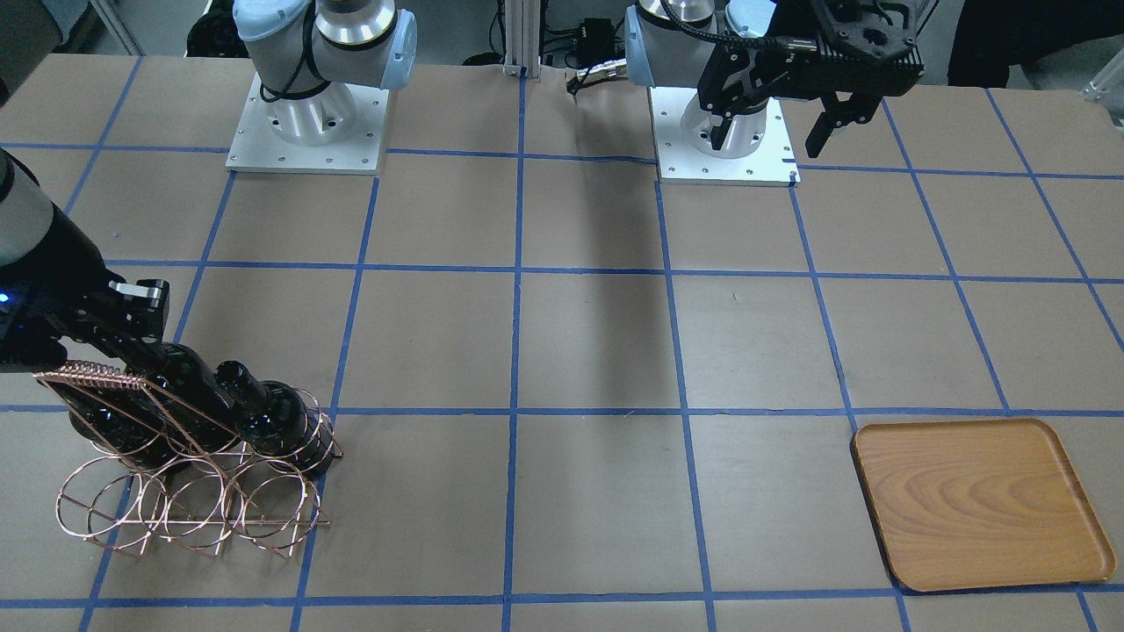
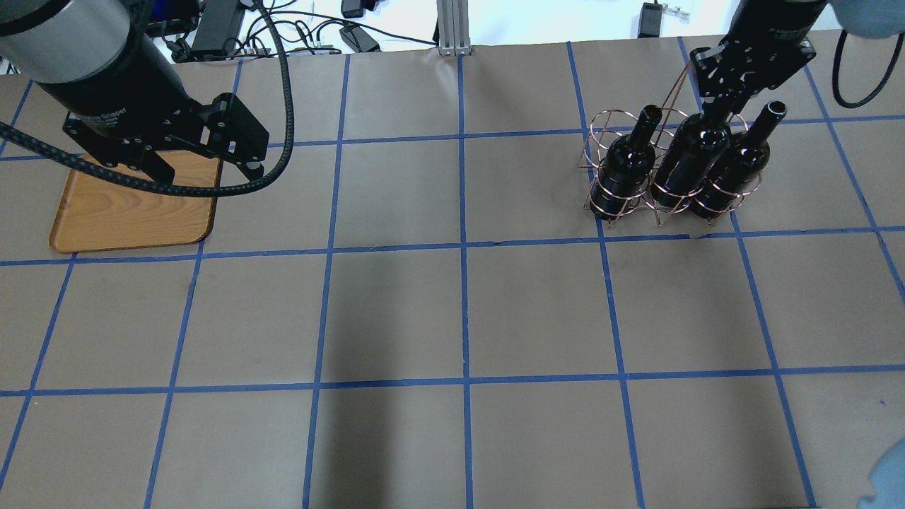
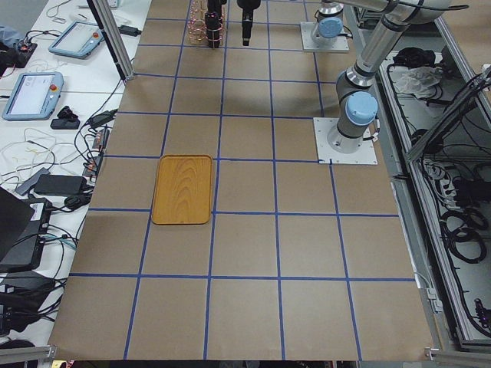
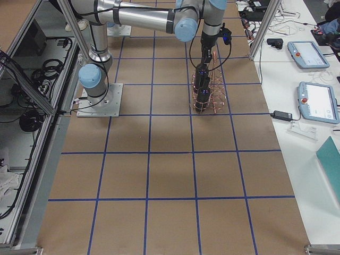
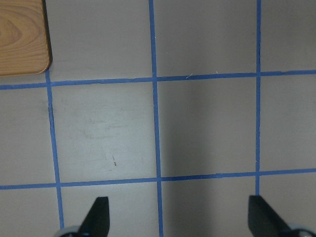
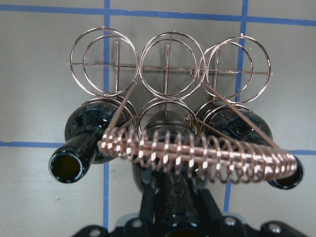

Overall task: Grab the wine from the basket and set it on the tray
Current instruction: 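Pull the dark bottle out of the rack with the right gripper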

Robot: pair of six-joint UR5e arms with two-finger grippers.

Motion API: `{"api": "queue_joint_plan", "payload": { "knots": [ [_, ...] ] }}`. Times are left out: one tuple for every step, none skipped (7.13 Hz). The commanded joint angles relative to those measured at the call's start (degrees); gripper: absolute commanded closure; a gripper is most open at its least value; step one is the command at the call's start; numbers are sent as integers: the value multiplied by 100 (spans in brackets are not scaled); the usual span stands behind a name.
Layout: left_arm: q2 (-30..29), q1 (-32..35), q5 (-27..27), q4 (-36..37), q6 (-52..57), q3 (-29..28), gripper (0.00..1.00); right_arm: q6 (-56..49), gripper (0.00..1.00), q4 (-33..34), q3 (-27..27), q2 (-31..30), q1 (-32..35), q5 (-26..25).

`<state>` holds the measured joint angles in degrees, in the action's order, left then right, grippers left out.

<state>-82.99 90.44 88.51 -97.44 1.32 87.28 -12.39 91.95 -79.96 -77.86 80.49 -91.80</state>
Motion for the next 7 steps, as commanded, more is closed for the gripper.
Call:
{"api": "queue_joint_plan", "payload": {
  "knots": [
    [2, 0, 0, -3, 0, 0, 0, 0, 100, -526, 51, -403, 2, 4],
    [2, 0, -9, -3, 9, 0, 0, 0, 100, -799, 155, -527, 11, 4],
    [2, 0, 0, -3, 9, 0, 0, 0, 100, -1141, 330, -624, 19, 4],
    [2, 0, 0, -3, 0, 0, 0, 17, 100, -1370, 419, -738, 28, 4],
    [2, 0, 0, -3, 0, 0, 0, 26, 100, -1538, 455, -878, 54, 4],
    [2, 0, -9, -3, 9, 0, 0, 44, 100, -1670, 455, -1002, 98, 100],
    [2, 0, 0, -3, 9, 0, 0, 244, 100, -1767, 447, -1020, 203, 170]
  ]
}}
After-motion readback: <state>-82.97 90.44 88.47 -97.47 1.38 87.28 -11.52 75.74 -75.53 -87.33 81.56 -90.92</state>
